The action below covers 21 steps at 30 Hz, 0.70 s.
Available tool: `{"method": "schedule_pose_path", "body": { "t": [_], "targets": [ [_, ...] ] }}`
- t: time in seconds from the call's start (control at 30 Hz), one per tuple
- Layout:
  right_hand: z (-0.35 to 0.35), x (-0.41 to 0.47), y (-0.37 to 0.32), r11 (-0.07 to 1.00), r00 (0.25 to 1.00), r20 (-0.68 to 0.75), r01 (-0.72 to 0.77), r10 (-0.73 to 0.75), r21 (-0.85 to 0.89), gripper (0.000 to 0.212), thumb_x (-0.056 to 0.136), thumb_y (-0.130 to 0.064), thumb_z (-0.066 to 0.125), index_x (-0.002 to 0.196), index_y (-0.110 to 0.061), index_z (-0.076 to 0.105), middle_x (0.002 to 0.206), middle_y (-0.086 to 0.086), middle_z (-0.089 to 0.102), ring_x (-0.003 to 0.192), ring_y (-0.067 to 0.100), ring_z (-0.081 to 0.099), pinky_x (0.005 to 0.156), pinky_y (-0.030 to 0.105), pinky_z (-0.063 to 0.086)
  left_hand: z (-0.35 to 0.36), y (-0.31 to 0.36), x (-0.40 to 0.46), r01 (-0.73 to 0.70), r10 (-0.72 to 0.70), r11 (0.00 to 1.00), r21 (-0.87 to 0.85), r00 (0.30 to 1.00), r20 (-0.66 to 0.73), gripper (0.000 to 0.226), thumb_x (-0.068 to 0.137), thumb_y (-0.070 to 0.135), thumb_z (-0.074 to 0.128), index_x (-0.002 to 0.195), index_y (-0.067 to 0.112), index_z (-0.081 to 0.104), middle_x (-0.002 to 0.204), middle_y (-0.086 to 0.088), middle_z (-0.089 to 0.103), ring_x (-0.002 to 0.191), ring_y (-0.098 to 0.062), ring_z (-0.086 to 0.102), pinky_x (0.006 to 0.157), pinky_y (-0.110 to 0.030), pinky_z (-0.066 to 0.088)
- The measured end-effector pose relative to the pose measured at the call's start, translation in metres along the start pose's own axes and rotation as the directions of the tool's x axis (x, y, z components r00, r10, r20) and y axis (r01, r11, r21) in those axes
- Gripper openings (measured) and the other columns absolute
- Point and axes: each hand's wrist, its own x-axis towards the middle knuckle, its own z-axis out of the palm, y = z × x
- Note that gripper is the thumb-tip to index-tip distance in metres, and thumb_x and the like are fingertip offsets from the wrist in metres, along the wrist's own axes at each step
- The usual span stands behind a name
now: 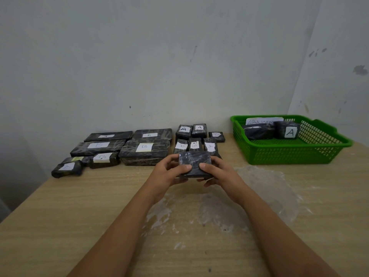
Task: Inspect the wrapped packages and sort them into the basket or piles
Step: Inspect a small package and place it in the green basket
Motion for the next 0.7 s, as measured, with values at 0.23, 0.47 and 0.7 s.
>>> {"method": "schedule_pose_path", "body": {
  "t": [0.23,0.47,0.7],
  "targets": [
    [0.0019,-0.0050,-0.0019,0.998,1.000,0.021,0.016,-0.015,-0.067,0.062,0.078,-0.045,0.081,0.130,-0.018,0.059,0.109,0.000,0.076,0.095,0.018,0.074,0.074,0.035,0.061,-0.0015,-0.0037,0.0022,-0.021,0.022,1.000,0.023,1.000,-0.006,0.063,0.069,0.026,0.086,0.126,0.010,0.065,0.124,-0.021,0.066,0.105,-0.030,0.073,0.082,-0.037,0.061],
    [0.0023,-0.0036,0.0012,0.999,1.000,-0.010,0.010,-0.011,-0.050,0.061,0.075,-0.041,0.079,0.127,-0.016,0.061,0.103,-0.002,0.077,0.091,0.019,0.075,0.070,0.033,0.059,-0.0031,-0.0060,0.0022,-0.033,0.030,0.997,0.065,0.999,0.043,0.060,0.074,0.030,0.090,0.126,0.014,0.064,0.127,-0.019,0.065,0.110,-0.028,0.071,0.087,-0.038,0.061],
    [0.0075,-0.0048,0.0014,0.994,1.000,-0.027,0.008,-0.011,-0.111,0.057,0.082,-0.052,0.073,0.128,-0.022,0.058,0.110,-0.001,0.074,0.093,0.013,0.074,0.071,0.033,0.060,-0.0024,-0.0092,0.0044,-0.050,0.050,0.998,0.049,0.999,0.003,0.052,0.079,0.032,0.086,0.122,0.012,0.065,0.125,-0.022,0.065,0.108,-0.032,0.071,0.088,-0.041,0.061]
  ]
}}
